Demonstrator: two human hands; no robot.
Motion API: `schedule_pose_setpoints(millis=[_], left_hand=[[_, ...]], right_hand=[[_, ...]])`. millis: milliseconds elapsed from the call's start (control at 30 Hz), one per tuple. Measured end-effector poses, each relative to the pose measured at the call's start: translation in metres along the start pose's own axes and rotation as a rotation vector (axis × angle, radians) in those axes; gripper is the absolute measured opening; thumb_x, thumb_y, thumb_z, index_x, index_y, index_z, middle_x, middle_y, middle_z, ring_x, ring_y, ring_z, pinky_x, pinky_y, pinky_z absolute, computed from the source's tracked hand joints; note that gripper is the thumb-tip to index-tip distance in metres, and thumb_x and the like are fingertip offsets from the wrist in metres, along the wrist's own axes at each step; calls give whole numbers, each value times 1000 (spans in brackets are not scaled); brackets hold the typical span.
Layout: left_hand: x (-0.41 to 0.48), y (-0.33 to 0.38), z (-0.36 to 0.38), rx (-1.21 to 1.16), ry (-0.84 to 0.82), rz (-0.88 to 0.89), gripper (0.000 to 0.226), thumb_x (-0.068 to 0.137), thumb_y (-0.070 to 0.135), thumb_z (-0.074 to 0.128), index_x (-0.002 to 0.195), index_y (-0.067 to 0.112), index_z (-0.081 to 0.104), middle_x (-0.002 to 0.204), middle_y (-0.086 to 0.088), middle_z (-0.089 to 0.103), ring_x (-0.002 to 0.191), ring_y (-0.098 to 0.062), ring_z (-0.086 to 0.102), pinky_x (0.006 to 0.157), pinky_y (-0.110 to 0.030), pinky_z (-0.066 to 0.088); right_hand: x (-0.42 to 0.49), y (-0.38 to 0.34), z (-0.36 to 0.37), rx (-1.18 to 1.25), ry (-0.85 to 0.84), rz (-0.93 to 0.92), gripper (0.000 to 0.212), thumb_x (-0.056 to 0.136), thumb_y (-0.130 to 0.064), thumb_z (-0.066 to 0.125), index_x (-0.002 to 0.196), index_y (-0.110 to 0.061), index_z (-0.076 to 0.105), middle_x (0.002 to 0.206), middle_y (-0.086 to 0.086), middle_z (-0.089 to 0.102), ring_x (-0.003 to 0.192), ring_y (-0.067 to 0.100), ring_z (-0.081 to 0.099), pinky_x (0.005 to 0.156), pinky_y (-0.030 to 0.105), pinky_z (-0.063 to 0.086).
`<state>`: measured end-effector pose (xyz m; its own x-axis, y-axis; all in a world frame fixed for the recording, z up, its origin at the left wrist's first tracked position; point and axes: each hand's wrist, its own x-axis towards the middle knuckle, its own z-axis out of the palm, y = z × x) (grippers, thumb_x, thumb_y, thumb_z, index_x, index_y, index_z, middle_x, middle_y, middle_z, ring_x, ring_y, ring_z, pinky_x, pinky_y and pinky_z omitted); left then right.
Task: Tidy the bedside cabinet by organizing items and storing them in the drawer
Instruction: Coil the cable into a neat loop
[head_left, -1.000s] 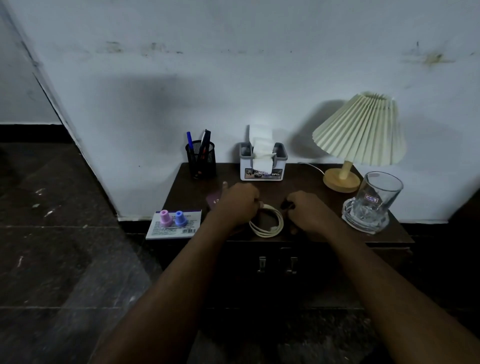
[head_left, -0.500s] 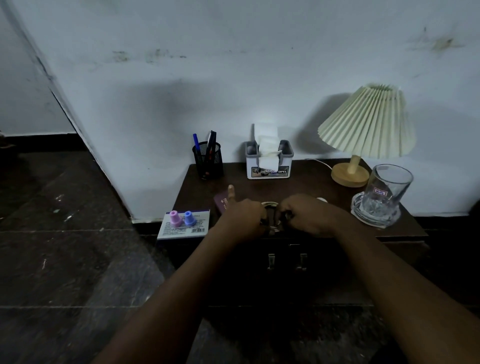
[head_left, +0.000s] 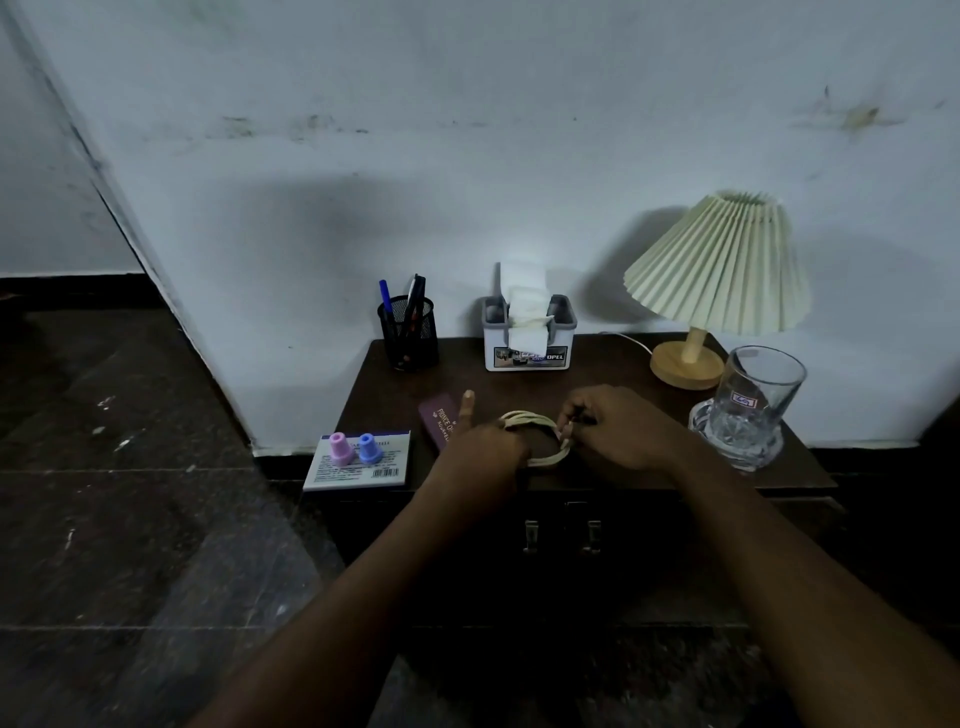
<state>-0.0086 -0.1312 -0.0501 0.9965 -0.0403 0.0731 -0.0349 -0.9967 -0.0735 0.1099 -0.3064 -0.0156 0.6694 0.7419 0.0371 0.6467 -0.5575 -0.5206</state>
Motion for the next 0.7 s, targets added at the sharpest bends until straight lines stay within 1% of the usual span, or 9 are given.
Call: schedule_pose_setpoints(millis=[100, 167, 233, 300, 367, 433, 533, 600, 700], left_hand=[[-4, -4, -3, -94, -11, -27, 32, 102, 35, 47, 99, 13, 71, 105, -12, 72, 106, -31, 66, 125, -64, -3], [-1, -9, -7, -271, 38, -48, 26, 101, 31, 50, 88, 15, 66, 97, -11, 73, 98, -33, 66, 122, -67, 13], [8, -20, -12, -335, 103, -109, 10, 97, 22, 54, 92, 17, 61, 103, -9, 73, 102, -31, 66, 119, -61, 26], [20, -29, -15, -209, 64, -224, 17, 93, 23, 57, 109, 20, 64, 118, -5, 69, 118, -29, 60, 115, -54, 32], [29, -34, -16, -162, -53, -314, 15, 92, 25, 57, 106, 25, 63, 117, -3, 65, 125, -30, 51, 111, -59, 29], [34, -32, -13, -202, -116, -360, 8, 93, 23, 54, 88, 28, 58, 105, 0, 61, 126, -31, 48, 112, -66, 20], [40, -28, -8, -228, -94, -358, 25, 90, 15, 55, 68, 25, 47, 85, 5, 46, 122, -32, 51, 114, -69, 17], [40, -27, -10, -251, -83, -347, 21, 90, 16, 56, 72, 26, 53, 91, 4, 53, 122, -31, 53, 114, -70, 16], [39, -33, -12, -329, -17, -351, 10, 93, 28, 59, 96, 32, 68, 109, 6, 67, 121, -25, 55, 114, -68, 13]], right_hand=[[-4, 2, 0, 52, 10, 45, 14, 85, -12, 67, 81, -25, 71, 73, -8, 75, 64, 5, 73, 65, 28, 57], [-5, -4, 5, 73, -33, 48, 16, 86, -9, 63, 85, -22, 71, 71, 0, 73, 65, 19, 74, 65, 40, 63], [-3, -11, 9, -16, -67, 44, 15, 87, -15, 60, 91, -21, 73, 74, -2, 69, 78, 25, 74, 74, 47, 63], [-2, -15, 11, -115, -65, 56, 14, 88, -22, 58, 91, -22, 72, 76, -6, 62, 88, 25, 72, 82, 46, 60], [-1, -17, 12, -165, -43, 68, 14, 89, -26, 59, 91, -24, 73, 81, -7, 62, 94, 23, 70, 84, 41, 58], [-2, -19, 13, -231, -35, 42, 16, 91, -27, 61, 97, -24, 76, 93, -7, 67, 101, 21, 68, 76, 30, 51], [1, -19, 18, -306, -30, -11, 17, 90, -26, 65, 101, -22, 77, 107, -1, 73, 104, 19, 67, 60, 24, 34], [0, -18, 18, -294, -5, 3, 14, 87, -26, 66, 97, -23, 76, 104, -2, 72, 102, 20, 67, 65, 24, 44], [-1, -15, 13, -216, 57, 47, 8, 84, -21, 66, 88, -20, 73, 95, 3, 72, 94, 26, 69, 77, 38, 55]])
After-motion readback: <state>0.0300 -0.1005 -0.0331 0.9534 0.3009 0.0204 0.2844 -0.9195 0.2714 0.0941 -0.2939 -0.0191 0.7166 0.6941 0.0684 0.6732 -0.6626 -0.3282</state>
